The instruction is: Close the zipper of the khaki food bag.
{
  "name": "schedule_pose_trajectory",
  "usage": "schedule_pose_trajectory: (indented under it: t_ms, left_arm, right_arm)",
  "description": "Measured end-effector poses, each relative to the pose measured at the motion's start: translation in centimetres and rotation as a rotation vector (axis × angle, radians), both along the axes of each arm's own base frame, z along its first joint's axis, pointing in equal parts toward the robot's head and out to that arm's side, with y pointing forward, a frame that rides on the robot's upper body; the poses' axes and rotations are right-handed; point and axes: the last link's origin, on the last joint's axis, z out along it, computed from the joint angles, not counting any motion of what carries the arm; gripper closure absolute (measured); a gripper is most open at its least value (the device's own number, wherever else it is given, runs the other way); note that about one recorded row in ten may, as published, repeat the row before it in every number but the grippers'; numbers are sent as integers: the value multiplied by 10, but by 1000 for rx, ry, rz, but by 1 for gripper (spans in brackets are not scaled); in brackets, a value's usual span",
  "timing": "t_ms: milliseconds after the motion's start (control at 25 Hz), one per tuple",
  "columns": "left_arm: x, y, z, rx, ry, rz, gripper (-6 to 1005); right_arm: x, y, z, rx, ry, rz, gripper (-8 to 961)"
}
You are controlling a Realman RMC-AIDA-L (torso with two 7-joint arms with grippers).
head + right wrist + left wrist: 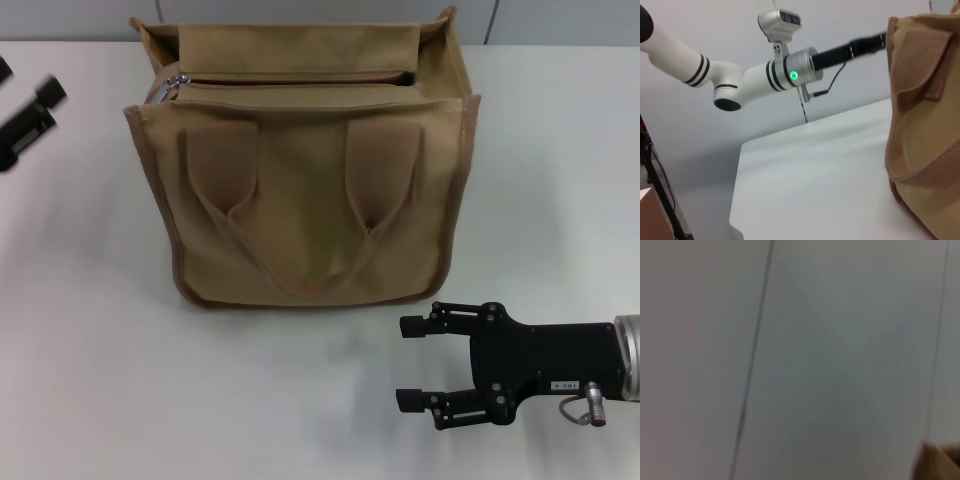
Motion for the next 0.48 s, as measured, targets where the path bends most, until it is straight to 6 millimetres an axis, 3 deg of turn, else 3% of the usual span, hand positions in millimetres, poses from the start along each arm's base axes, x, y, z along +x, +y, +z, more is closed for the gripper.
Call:
schedule_pose_trajectory:
  t_ms: [480]
  left_arm:
    - [13,8,-36,-153,193,-97,237]
  right_arm:
    - [1,0,0,1,-3,-4,134]
